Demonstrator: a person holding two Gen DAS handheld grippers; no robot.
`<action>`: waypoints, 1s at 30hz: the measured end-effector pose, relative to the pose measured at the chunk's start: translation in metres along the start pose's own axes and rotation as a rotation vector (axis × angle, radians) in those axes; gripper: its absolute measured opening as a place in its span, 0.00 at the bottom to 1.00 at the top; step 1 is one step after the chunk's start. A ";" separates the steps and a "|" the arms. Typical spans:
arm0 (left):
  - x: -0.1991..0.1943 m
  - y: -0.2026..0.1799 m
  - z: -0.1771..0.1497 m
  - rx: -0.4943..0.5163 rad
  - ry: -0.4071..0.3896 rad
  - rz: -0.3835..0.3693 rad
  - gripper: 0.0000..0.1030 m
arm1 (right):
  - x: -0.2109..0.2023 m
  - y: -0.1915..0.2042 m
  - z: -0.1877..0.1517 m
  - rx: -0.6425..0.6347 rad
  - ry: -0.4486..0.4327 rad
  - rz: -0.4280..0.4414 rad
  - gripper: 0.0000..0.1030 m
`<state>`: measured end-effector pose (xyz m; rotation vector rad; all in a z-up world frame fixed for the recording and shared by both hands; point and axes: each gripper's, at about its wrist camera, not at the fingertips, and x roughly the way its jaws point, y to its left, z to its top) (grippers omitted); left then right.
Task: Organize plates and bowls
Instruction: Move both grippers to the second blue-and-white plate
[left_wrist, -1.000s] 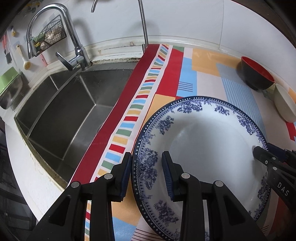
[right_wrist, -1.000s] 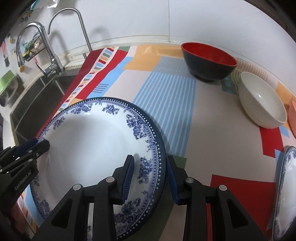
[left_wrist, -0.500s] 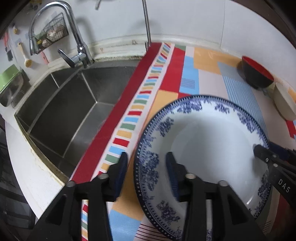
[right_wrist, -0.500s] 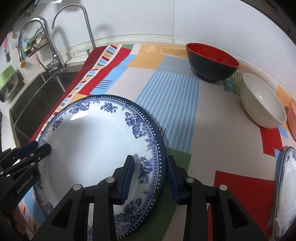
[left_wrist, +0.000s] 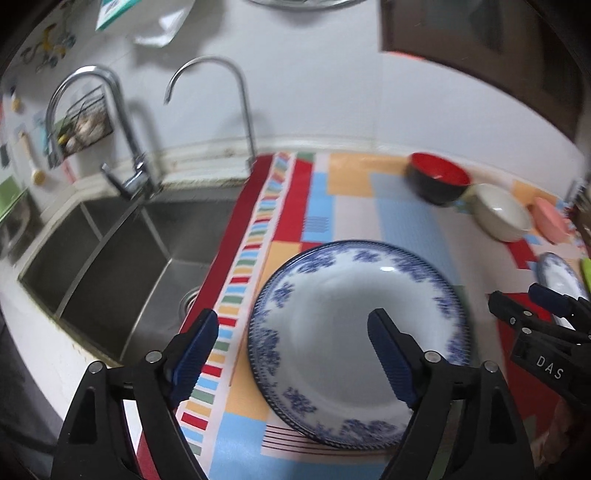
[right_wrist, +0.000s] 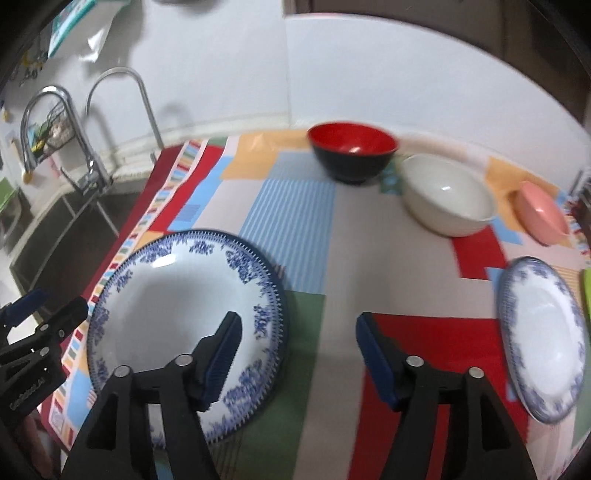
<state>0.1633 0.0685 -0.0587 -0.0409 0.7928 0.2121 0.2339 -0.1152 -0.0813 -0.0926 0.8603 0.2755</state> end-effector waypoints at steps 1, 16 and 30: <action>-0.005 -0.002 0.000 0.009 -0.014 -0.013 0.84 | -0.008 -0.002 -0.002 0.009 -0.014 -0.012 0.67; -0.069 -0.057 0.002 0.182 -0.174 -0.173 0.96 | -0.112 -0.045 -0.051 0.213 -0.162 -0.210 0.79; -0.069 -0.152 0.022 0.244 -0.197 -0.273 0.96 | -0.147 -0.128 -0.053 0.282 -0.232 -0.350 0.79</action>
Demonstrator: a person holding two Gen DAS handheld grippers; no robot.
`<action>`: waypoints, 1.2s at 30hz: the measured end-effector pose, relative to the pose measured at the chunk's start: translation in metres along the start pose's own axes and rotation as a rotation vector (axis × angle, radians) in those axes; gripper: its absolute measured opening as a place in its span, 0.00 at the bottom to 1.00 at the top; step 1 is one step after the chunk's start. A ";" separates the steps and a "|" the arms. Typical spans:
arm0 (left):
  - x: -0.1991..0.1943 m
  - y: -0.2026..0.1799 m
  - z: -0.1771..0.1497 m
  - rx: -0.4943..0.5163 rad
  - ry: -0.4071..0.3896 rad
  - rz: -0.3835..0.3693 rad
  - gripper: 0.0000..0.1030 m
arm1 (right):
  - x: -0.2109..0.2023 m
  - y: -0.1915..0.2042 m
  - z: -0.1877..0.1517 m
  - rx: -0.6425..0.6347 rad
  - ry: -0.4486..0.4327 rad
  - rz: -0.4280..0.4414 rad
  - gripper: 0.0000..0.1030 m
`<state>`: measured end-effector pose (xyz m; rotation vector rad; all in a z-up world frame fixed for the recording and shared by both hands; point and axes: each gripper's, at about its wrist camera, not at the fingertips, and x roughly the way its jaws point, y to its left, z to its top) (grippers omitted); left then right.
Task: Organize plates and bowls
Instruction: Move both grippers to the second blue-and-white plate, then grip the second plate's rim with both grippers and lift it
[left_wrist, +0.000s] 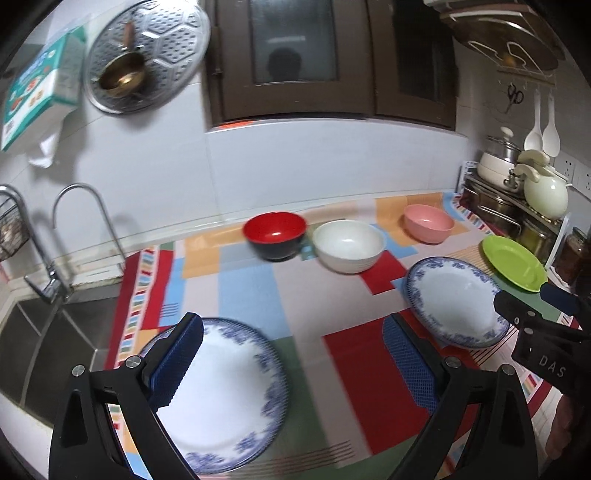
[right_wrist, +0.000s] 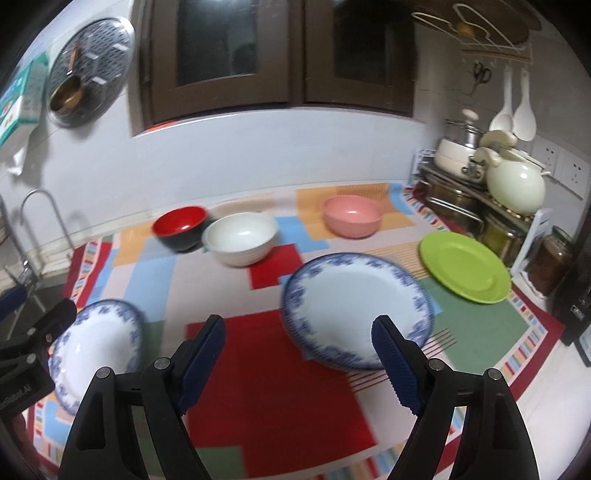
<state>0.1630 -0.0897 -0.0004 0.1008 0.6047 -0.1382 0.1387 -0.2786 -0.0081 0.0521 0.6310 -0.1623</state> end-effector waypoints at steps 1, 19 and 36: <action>0.005 -0.007 0.003 0.006 0.002 -0.004 0.96 | 0.003 -0.006 0.002 0.007 -0.001 -0.006 0.79; 0.093 -0.109 0.023 0.070 0.106 -0.072 0.92 | 0.089 -0.105 0.014 0.079 0.094 -0.078 0.79; 0.178 -0.155 0.013 0.087 0.256 -0.120 0.79 | 0.167 -0.152 0.002 0.116 0.200 -0.142 0.79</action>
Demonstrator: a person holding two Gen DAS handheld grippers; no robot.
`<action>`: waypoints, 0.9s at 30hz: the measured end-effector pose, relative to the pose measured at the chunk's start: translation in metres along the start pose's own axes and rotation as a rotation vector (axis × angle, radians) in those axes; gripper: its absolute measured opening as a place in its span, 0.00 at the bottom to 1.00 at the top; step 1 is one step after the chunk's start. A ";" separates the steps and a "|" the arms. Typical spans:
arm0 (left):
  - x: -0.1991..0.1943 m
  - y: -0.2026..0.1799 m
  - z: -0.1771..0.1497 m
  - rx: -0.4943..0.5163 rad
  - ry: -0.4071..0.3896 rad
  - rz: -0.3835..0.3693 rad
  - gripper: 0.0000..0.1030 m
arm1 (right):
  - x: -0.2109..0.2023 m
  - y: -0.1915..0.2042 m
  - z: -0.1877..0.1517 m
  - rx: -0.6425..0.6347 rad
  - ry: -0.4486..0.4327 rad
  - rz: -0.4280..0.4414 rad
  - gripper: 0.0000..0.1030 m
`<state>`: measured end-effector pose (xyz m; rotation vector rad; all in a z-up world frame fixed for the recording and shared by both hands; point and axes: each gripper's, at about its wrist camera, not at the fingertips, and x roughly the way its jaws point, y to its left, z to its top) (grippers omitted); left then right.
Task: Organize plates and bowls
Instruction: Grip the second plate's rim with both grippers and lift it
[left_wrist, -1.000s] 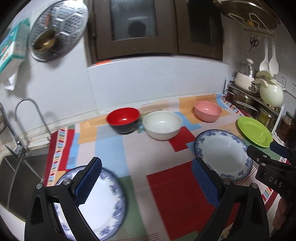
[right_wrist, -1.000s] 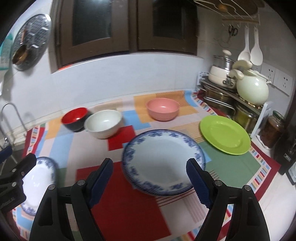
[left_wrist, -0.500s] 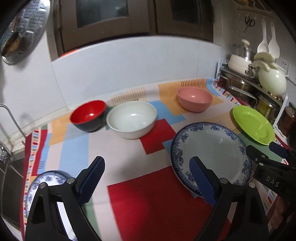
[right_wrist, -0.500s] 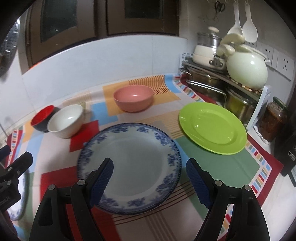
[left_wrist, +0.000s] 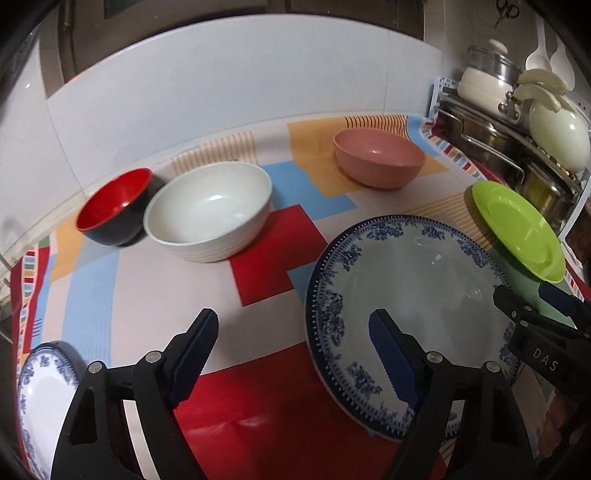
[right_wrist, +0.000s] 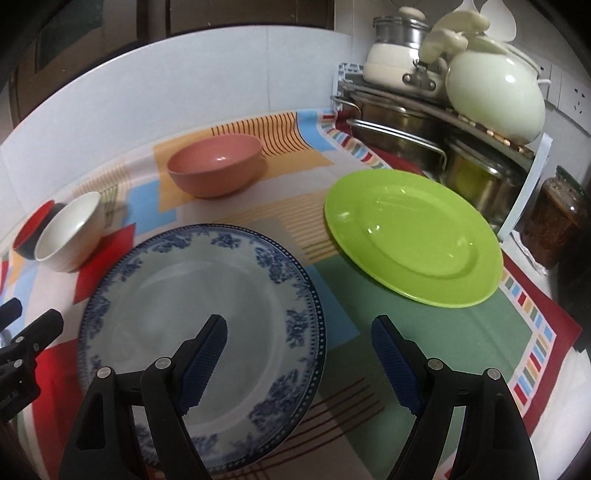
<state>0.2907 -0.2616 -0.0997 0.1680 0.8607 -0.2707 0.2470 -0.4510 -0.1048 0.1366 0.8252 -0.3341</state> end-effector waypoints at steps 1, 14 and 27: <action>0.005 -0.001 0.001 -0.001 0.010 -0.005 0.78 | 0.004 -0.001 0.000 0.000 0.006 -0.001 0.78; 0.038 -0.012 0.006 -0.017 0.086 -0.053 0.49 | 0.037 -0.014 0.000 0.045 0.083 0.034 0.62; 0.050 -0.014 0.006 -0.030 0.136 -0.099 0.33 | 0.042 -0.007 0.008 -0.017 0.096 0.062 0.38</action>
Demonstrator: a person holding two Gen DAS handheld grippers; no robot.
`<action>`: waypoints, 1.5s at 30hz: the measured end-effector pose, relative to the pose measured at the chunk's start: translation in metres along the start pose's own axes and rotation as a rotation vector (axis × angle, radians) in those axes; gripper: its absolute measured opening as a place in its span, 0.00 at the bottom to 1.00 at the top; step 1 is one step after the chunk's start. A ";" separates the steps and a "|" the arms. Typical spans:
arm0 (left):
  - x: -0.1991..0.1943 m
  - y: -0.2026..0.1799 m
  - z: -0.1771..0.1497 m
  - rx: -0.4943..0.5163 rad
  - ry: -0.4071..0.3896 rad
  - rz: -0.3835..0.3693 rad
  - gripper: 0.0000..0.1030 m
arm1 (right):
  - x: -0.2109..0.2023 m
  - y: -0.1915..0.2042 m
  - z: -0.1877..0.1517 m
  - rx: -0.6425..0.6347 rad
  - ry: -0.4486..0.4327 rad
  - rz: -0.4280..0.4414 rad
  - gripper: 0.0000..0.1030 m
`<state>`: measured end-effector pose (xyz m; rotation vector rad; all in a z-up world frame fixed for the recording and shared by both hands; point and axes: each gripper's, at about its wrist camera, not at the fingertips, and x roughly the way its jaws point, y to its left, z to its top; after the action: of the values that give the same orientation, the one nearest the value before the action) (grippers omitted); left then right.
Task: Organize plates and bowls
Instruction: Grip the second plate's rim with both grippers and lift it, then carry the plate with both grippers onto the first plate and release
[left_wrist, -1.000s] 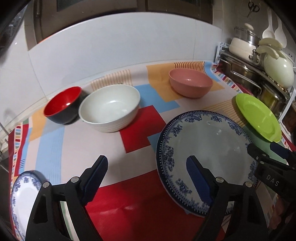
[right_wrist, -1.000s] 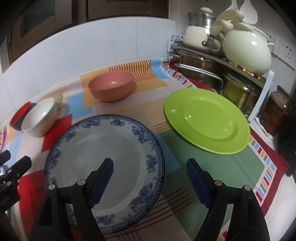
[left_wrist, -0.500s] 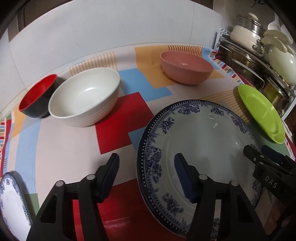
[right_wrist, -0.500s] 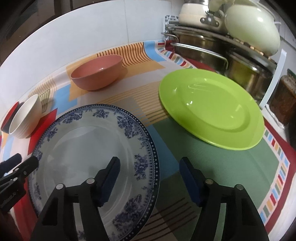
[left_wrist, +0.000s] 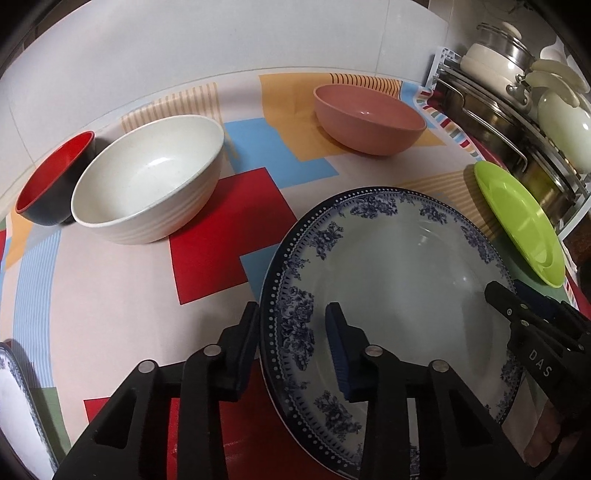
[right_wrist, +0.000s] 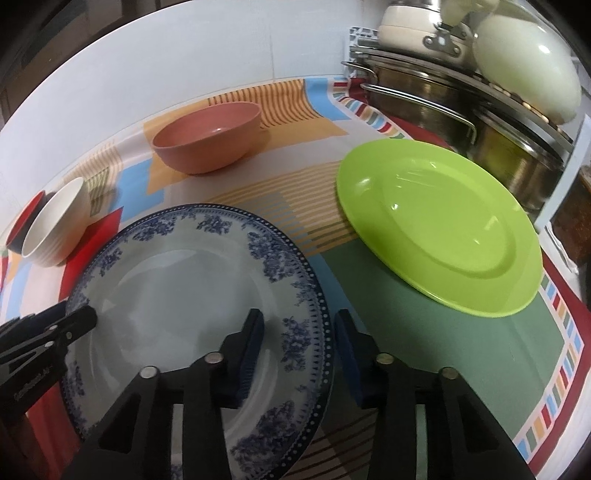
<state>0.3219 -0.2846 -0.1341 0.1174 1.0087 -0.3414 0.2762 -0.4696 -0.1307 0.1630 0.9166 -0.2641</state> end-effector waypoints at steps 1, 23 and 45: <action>0.000 0.000 0.000 0.000 0.000 -0.001 0.33 | 0.000 0.001 0.000 -0.009 0.000 -0.008 0.38; -0.044 0.032 -0.018 -0.044 -0.051 0.013 0.33 | -0.038 0.027 -0.006 -0.070 -0.053 -0.020 0.35; -0.143 0.144 -0.063 -0.187 -0.172 0.133 0.33 | -0.113 0.136 -0.019 -0.209 -0.152 0.098 0.35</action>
<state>0.2500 -0.1007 -0.0552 -0.0143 0.8531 -0.1324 0.2360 -0.3175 -0.0477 -0.0062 0.7768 -0.0876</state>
